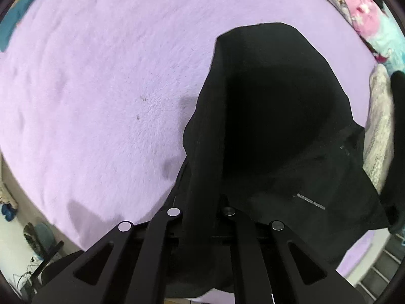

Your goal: Fold large clothes

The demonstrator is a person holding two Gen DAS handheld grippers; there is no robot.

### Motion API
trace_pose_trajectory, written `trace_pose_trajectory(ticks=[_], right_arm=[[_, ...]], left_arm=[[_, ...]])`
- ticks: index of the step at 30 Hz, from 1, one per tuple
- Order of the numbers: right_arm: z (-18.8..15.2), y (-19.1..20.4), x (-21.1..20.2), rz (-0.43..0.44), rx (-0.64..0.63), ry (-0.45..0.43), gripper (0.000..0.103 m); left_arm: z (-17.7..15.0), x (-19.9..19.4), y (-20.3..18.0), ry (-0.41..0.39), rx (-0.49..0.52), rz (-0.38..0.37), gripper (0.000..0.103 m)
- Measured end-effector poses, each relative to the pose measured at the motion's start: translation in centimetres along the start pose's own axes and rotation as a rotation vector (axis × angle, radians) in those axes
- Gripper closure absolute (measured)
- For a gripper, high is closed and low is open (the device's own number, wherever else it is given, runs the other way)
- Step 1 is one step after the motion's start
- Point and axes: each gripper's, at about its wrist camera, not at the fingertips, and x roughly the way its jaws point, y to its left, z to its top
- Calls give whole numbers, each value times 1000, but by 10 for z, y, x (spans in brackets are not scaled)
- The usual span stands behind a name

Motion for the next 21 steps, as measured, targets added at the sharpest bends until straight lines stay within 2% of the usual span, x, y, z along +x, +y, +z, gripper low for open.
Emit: trace_pose_trajectory(ticks=[2,6,9,12,13,16,17,21], right_arm=[[-8,-16,-12,30,19,-26,100],[-20,-41,-26,79,47,-65,100],[-32,-59,-40,115,66,-94,100],[-47,-82,-52,159,88,-124,100],[-52,-86,-56,172,97,-132,100],[-60,-110,-64,237,135,-157,100],[-76,-136,-67,257,144,-165,100],[-97,-174,-80,346,177,-212,100]], left_arm=[[2,10,8,24,-28,5,62],[12,32,32,102,-133,-62,62],[23,44,54,119,-187,-13,62],[19,75,66,202,-229,20,62],[16,91,66,242,-236,40,62],[3,139,61,350,-264,40,62],[0,150,58,369,-263,39,62],[-14,195,38,421,-234,58,62]])
